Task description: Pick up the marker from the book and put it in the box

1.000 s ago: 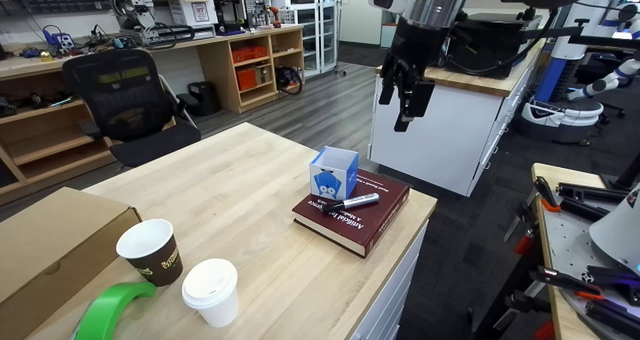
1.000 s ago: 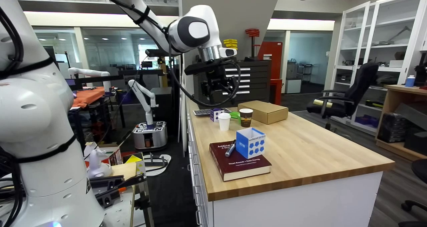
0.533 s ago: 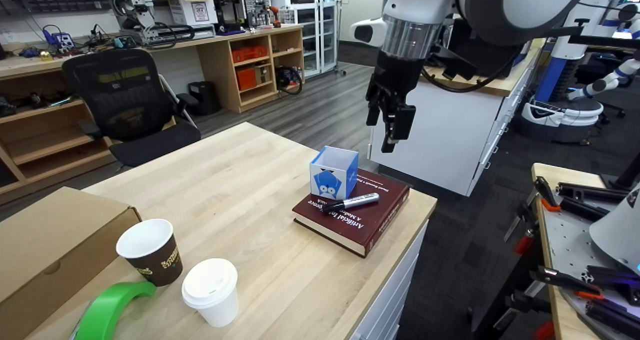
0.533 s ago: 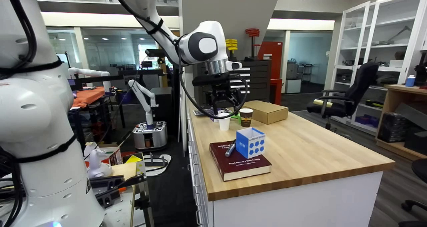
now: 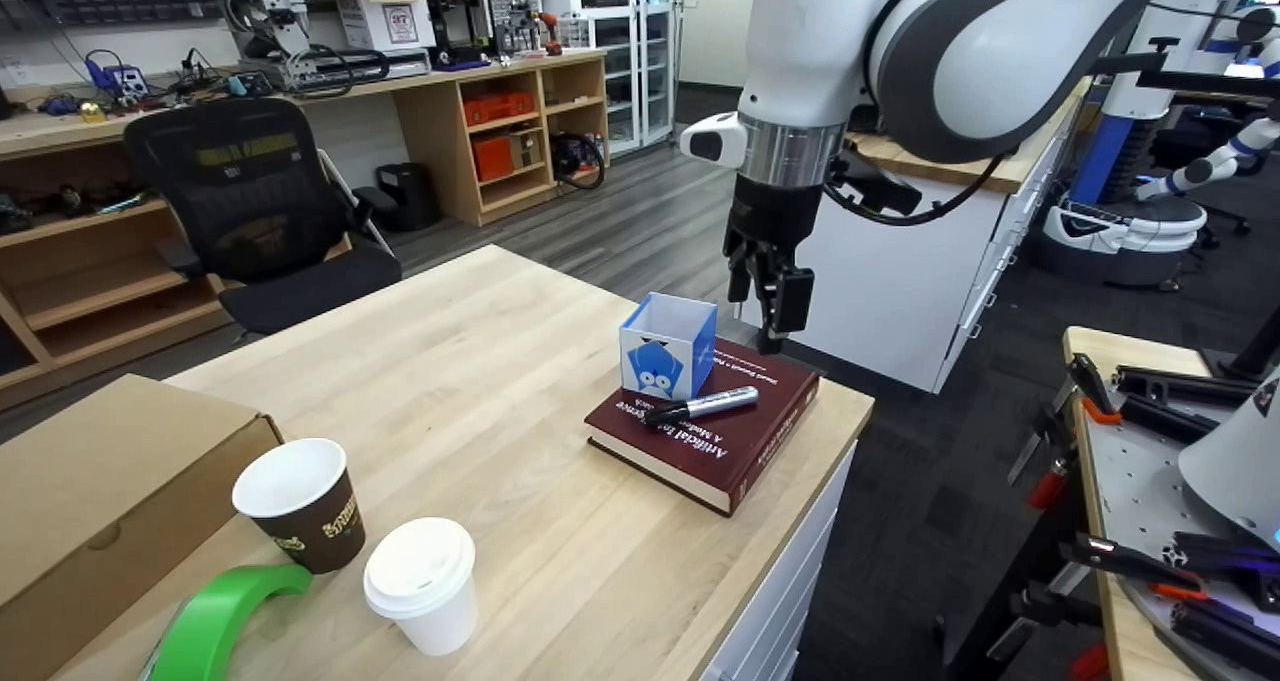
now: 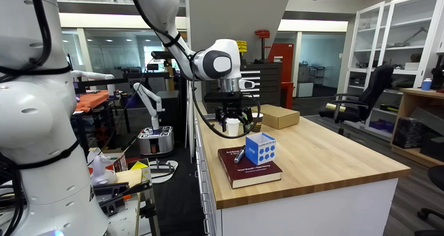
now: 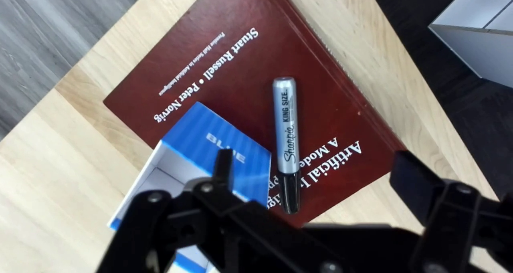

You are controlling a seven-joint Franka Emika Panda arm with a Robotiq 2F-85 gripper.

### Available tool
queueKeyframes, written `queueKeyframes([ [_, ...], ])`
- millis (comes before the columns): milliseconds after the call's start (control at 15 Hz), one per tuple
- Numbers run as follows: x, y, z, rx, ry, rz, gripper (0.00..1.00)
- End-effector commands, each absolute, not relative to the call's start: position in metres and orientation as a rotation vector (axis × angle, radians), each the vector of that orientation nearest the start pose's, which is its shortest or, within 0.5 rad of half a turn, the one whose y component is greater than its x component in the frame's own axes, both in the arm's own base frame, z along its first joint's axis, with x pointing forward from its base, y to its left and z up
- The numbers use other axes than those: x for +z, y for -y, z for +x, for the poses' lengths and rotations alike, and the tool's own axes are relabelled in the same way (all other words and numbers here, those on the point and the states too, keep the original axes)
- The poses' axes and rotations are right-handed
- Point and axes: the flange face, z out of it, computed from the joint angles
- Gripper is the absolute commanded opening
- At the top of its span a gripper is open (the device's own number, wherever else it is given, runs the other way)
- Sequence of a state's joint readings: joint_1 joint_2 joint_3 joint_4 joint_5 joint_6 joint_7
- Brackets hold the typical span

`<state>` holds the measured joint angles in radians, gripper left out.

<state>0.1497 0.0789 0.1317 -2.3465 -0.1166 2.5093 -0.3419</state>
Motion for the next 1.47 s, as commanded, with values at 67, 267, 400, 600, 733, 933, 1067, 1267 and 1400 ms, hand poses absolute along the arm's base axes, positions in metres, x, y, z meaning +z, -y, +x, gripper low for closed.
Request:
queueKeyframes([
  [67,0.285,-0.141,0.502,-0.102,1.127,-2.969,1.00],
  [267,0.271,-0.140,0.501,-0.067,1.115,-2.959,1.00],
  [400,0.264,-0.140,0.500,-0.058,1.108,-2.953,1.00],
  [600,0.261,-0.141,0.499,-0.077,1.108,-2.946,1.00],
  [733,0.263,-0.146,0.499,-0.097,1.121,-2.939,1.00],
  [933,0.269,-0.163,0.497,-0.120,1.196,-2.905,1.00],
  [1067,0.273,-0.179,0.494,-0.132,1.272,-2.870,1.00],
  [1267,0.281,-0.203,0.492,-0.143,1.389,-2.815,1.00],
  [1400,0.287,-0.216,0.493,-0.154,1.461,-2.789,1.00],
])
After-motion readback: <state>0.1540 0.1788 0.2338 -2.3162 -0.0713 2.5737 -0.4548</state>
